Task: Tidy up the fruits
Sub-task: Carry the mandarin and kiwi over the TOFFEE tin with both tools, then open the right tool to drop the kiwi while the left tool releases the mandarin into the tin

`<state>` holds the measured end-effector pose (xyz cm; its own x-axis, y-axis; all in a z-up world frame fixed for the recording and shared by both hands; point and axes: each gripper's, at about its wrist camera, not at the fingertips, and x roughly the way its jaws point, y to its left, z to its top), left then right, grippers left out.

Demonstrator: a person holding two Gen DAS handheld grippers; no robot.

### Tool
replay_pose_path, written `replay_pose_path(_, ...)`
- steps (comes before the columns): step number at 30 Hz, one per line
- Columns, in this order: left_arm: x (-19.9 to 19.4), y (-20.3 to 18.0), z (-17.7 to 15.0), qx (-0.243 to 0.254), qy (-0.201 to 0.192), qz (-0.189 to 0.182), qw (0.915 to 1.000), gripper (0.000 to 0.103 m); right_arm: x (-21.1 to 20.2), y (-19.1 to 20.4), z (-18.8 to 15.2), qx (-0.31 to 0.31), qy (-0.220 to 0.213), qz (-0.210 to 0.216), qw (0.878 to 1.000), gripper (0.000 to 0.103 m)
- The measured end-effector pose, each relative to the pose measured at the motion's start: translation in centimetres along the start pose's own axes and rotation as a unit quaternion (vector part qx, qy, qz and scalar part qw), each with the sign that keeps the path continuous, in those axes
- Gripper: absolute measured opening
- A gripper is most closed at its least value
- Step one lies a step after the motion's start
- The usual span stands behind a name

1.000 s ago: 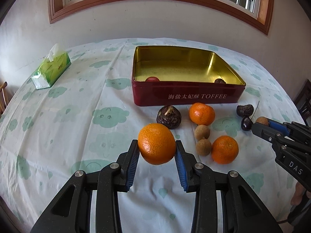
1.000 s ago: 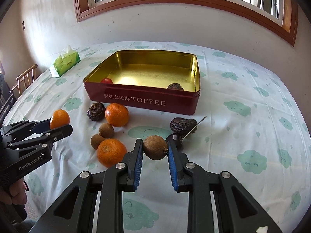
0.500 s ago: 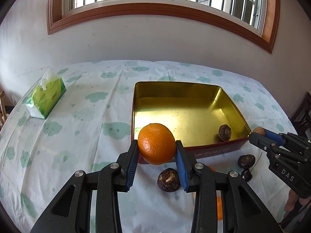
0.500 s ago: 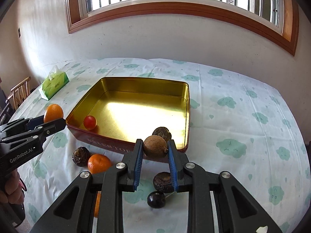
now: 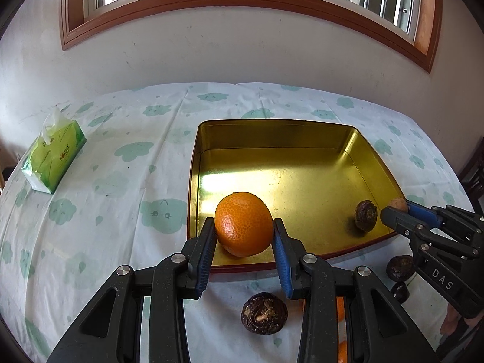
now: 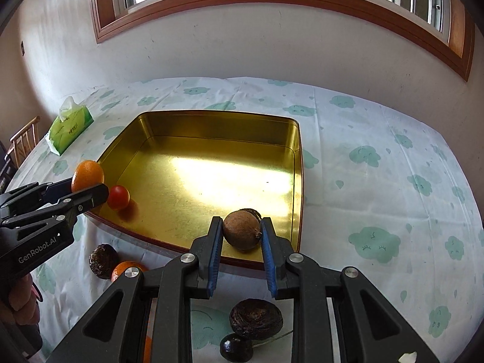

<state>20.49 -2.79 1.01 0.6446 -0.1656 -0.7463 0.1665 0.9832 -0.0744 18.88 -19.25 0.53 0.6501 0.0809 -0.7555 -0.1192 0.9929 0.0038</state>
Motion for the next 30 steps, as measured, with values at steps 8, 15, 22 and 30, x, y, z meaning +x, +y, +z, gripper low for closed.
replay_pose_path(8,1.3,0.1,0.0,0.000,0.012,0.005,0.9999,0.038,1.0,-0.1,0.0,0.003,0.009,0.003,1.000,0.023)
replay_pose_path(15,1.8,0.0,-0.1,0.000,0.015,0.006,0.9999,0.038,1.3,-0.1,0.1,0.006,0.010,0.006,1.000,0.023)
replay_pose_path(22,2.0,-0.1,-0.1,0.001,0.014,0.007,0.9999,0.038,1.7,0.0,0.2,0.006,0.010,0.006,1.000,0.023)
replay_pose_path(30,2.6,0.0,0.1,0.004,0.018,0.014,0.9997,0.038,2.2,0.2,0.4,0.006,0.013,0.007,1.000,0.023)
